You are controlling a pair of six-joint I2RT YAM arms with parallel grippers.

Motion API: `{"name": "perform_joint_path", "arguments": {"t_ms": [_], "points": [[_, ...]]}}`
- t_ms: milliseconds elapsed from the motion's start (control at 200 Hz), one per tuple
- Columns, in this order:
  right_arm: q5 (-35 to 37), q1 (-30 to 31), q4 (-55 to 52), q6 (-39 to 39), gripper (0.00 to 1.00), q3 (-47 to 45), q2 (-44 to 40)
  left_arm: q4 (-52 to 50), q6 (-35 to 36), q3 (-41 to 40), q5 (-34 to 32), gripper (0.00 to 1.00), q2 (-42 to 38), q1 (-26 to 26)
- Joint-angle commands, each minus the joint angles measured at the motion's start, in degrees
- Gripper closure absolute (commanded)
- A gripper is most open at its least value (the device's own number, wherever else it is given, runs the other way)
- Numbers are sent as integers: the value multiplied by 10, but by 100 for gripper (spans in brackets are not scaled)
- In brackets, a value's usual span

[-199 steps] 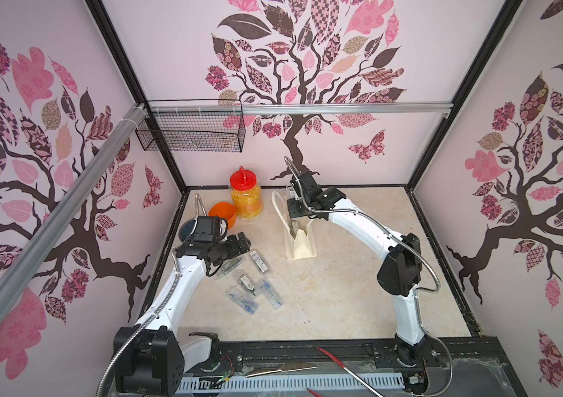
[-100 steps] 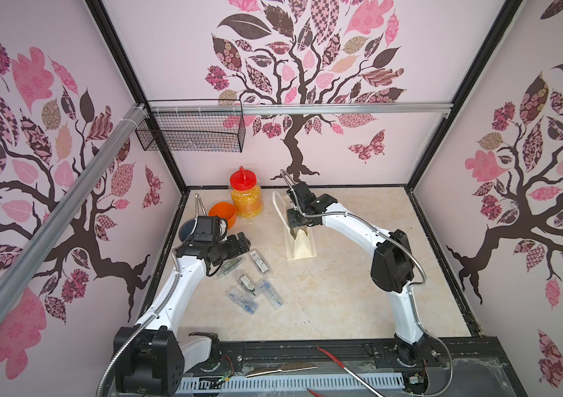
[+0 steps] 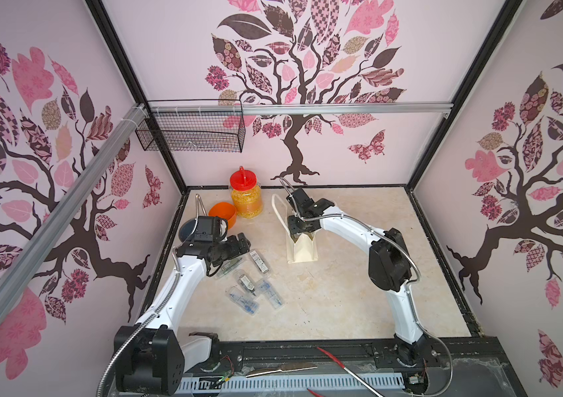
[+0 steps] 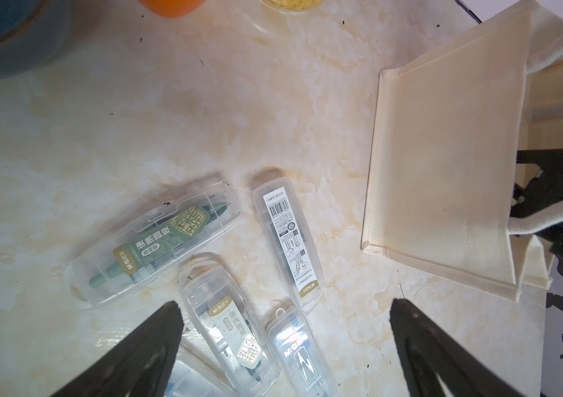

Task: Put the compass set into the canvas bag
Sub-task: Place the compass set in the canvas bag.

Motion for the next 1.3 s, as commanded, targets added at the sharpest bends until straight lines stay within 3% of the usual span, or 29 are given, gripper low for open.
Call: {"name": "perform_joint_path", "arguments": {"t_ms": [0,315,735,1120,1295], "points": [[-14,0,-19,7,44,2,30,-6,7,-12,-6,2,2,2],[-13,0,-35,4,35,7,21,-13,12,-5,-12,2,2,1],[-13,1,-70,-35,22,74,-70,-69,30,30,-66,2,35,-1],[6,0,-83,-75,16,63,-167,-100,-74,83,-108,2,102,-51],[36,-1,-47,-89,15,-19,-248,-100,-154,103,-104,2,142,-73]]}}
